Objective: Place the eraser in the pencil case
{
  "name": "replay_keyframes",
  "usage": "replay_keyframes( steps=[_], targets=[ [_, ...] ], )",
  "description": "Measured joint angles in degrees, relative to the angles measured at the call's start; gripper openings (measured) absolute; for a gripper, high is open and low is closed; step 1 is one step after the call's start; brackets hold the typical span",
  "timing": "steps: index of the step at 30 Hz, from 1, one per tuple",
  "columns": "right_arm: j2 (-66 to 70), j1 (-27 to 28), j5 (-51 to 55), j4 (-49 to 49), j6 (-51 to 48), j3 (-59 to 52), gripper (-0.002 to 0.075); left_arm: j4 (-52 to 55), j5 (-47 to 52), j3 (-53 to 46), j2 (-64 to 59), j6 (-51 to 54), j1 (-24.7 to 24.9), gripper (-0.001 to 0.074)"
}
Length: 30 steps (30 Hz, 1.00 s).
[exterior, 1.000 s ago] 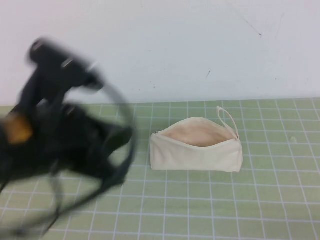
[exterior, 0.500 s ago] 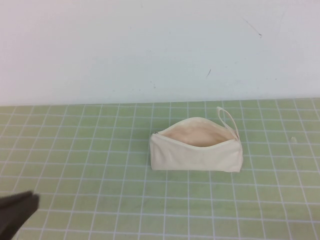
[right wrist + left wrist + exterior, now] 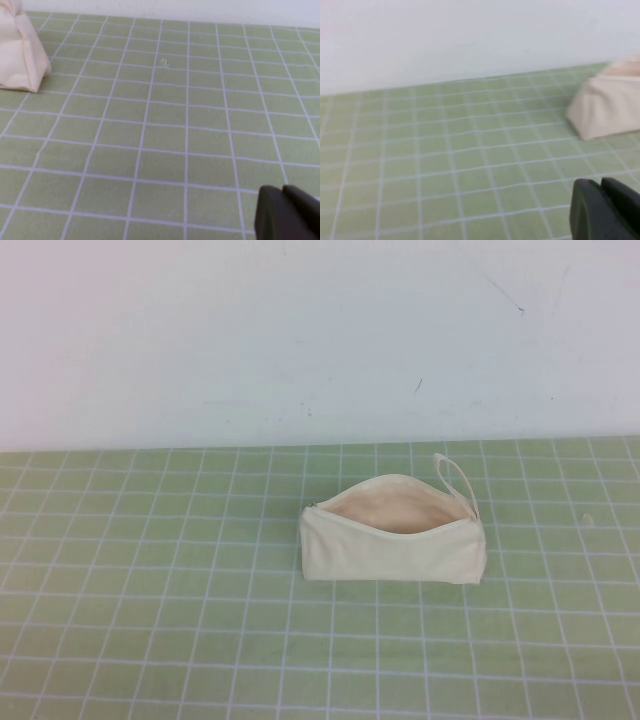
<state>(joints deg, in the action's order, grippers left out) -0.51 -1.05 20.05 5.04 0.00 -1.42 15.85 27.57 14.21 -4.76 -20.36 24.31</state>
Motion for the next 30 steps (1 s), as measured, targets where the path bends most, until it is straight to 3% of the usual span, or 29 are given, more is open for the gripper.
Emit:
replay_keyframes(
  steps=[8, 14, 30],
  targets=[
    [0.0, 0.0, 0.0, 0.0, 0.0, 0.0, -0.0001, -7.53, -3.98, -6.79, 5.35, 5.03, -17.11, -0.0001],
    [0.0, 0.0, 0.0, 0.0, 0.0, 0.0, -0.0001, -13.5, -6.6, -11.64, 5.43, 12.17, -25.86, -0.0001],
    [0.0, 0.0, 0.0, 0.0, 0.0, 0.0, -0.0001, -15.11, -7.86, -15.16, 5.43, 15.26, -27.53, -0.0001]
  ],
)
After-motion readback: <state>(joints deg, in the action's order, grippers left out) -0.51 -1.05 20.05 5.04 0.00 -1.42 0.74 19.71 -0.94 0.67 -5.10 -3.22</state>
